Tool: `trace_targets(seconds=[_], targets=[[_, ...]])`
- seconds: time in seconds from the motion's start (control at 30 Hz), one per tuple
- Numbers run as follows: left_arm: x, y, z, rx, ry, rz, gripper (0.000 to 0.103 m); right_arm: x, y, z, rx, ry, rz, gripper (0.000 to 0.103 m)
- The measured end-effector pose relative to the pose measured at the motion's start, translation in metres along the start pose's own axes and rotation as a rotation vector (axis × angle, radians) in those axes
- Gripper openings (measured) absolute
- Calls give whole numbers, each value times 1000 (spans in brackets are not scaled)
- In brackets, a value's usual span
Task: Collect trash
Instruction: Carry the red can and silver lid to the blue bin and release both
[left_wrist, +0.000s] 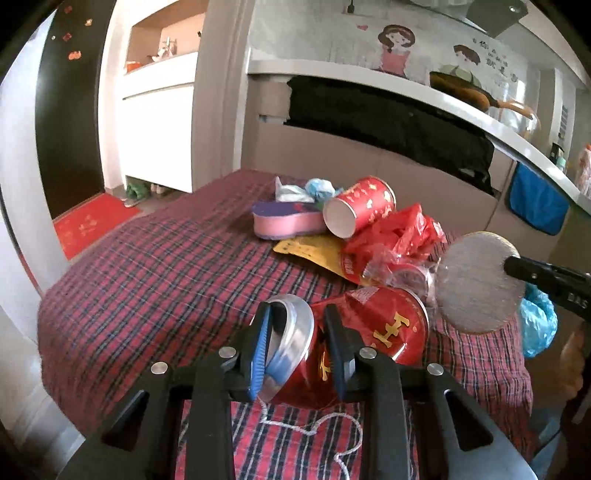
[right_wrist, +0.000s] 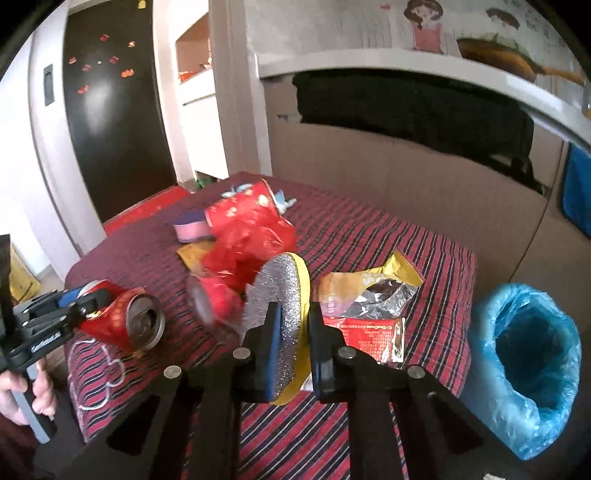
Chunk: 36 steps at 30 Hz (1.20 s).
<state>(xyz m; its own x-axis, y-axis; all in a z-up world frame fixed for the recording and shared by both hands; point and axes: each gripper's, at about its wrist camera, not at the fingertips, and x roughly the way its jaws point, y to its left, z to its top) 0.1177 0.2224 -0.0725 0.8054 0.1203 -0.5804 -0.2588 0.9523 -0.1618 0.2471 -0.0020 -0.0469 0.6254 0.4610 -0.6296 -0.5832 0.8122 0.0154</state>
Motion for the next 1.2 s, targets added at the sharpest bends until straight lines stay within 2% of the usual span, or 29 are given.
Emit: trace_targets(seconds=[0.23, 0.5, 0.67, 0.83, 1.0, 1.2], targets=[[-25, -23, 12, 82, -89, -5, 29, -27, 3, 6, -27, -54, -98, 12], [-37, -71, 44, 185, -199, -38, 28, -58, -17, 9, 14, -125, -134, 12], [-30, -109, 68, 228, -229, -77, 28, -71, -37, 14, 55, -166, -144, 11], [-14, -155, 92, 265, -230, -135, 28, -84, -64, 19, 93, -192, -161, 12], [4, -217, 111, 314, -228, -233, 28, -105, -103, 20, 137, -222, -215, 12], [17, -298, 119, 392, -225, -343, 28, -136, -157, 14, 183, -255, -345, 12]])
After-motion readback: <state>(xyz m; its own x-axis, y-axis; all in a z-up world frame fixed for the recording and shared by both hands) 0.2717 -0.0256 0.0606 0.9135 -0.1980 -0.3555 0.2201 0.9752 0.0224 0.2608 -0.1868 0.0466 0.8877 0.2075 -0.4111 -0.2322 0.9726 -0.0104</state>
